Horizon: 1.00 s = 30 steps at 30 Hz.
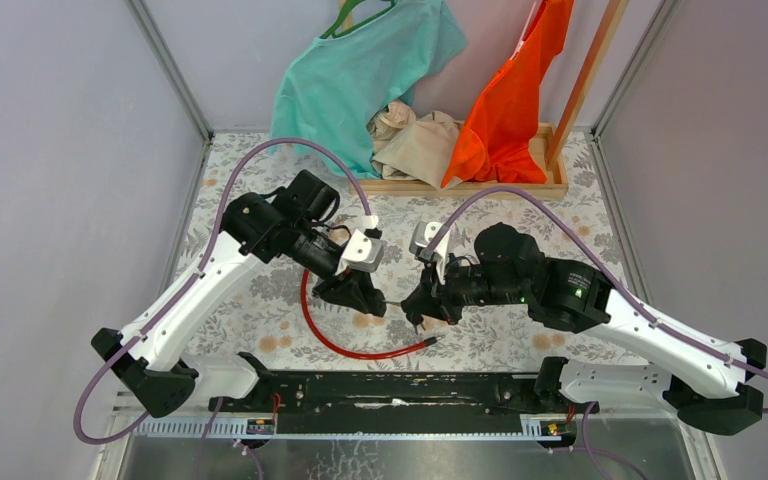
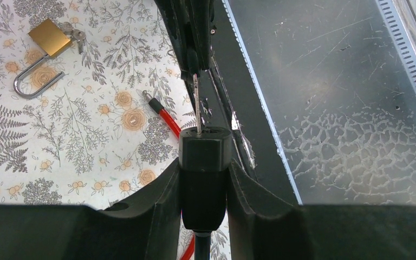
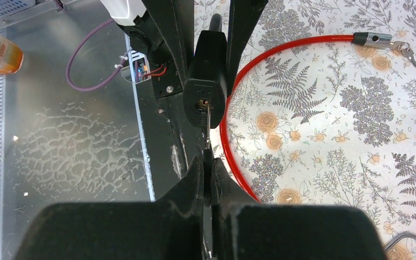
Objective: Unlock with the key
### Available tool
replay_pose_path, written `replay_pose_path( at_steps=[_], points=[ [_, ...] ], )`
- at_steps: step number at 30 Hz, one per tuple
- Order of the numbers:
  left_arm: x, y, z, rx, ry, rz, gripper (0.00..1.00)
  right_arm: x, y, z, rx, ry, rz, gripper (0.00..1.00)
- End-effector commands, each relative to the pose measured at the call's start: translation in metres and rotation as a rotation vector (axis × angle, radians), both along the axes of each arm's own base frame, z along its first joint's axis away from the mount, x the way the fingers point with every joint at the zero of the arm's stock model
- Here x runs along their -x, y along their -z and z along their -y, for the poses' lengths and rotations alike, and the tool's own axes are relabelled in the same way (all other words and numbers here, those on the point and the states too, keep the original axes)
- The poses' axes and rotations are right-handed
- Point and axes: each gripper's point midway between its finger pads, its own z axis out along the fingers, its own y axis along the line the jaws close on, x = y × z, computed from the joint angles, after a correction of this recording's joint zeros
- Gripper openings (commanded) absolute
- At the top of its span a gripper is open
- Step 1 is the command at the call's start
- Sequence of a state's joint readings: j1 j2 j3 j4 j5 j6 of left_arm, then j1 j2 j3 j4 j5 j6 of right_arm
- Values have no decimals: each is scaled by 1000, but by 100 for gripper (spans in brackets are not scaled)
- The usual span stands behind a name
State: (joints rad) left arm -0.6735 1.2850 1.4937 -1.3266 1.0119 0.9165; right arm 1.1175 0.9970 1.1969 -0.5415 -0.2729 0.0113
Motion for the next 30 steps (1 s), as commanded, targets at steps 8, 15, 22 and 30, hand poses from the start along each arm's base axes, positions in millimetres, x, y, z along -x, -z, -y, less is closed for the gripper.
replay_pose_path(
  at_steps=[8, 15, 22, 30],
  points=[
    [6, -23, 7, 83, 42, 22, 0, -2, -24, -9, -57, -17, 43, 0],
    [3, -22, 8, 81, 30, 28, 0, 2, -23, -16, -69, -55, 31, 0],
    [0, -24, 11, 85, 12, 31, 0, 9, -23, -12, -72, -80, 25, 0],
    [-1, -26, 12, 90, 8, 33, 0, 7, -20, -16, -69, -80, 18, 0]
  ],
)
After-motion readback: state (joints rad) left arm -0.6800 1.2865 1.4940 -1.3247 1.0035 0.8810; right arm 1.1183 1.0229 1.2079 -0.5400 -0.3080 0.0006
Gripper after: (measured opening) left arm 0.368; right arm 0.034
